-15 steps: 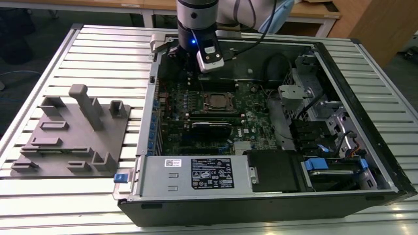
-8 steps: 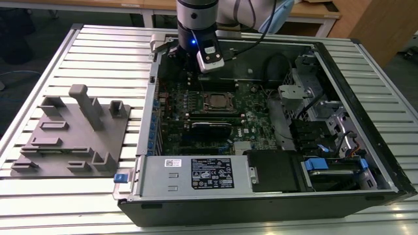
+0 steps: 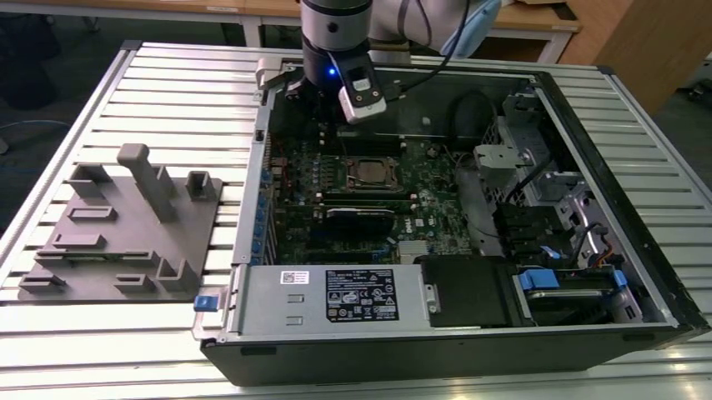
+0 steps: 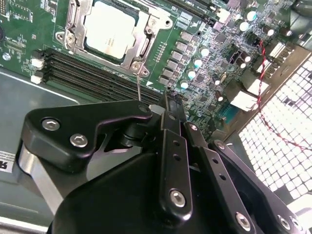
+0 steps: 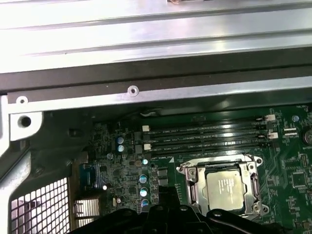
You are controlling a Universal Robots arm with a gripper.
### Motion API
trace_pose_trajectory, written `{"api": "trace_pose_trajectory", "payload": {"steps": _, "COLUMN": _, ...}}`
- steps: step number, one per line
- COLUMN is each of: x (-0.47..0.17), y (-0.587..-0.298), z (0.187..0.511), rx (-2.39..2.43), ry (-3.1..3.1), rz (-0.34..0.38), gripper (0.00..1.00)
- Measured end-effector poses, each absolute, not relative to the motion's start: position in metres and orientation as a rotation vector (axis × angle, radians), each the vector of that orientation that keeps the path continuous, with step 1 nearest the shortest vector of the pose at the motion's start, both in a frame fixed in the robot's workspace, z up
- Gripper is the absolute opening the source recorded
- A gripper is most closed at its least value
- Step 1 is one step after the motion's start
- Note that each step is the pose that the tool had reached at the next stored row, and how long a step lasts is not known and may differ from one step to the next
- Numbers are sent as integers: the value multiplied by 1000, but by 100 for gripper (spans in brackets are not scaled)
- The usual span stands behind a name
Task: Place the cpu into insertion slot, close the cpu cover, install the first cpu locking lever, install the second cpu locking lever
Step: 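Install the first cpu locking lever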
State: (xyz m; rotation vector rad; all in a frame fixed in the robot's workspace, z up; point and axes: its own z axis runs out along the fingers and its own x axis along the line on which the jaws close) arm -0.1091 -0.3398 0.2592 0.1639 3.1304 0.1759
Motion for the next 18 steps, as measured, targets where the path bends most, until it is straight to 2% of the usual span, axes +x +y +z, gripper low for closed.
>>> {"api": "trace_pose_trajectory", "payload": {"steps": 2, "x": -109, "y": -340, "z": 259, "rx": 163, "ry": 3130, "rz": 188, "gripper": 10}}
{"api": "trace_pose_trajectory", "payload": {"steps": 6, "x": -109, "y": -340, "z": 259, "rx": 163, "ry": 3127, "rz": 269, "gripper": 10}}
{"api": "trace_pose_trajectory", "payload": {"steps": 11, "x": -110, "y": -340, "z": 257, "rx": 162, "ry": 3126, "rz": 293, "gripper": 10}}
{"api": "trace_pose_trajectory", "payload": {"steps": 18, "x": -111, "y": -340, "z": 256, "rx": 162, "ry": 3120, "rz": 367, "gripper": 10}}
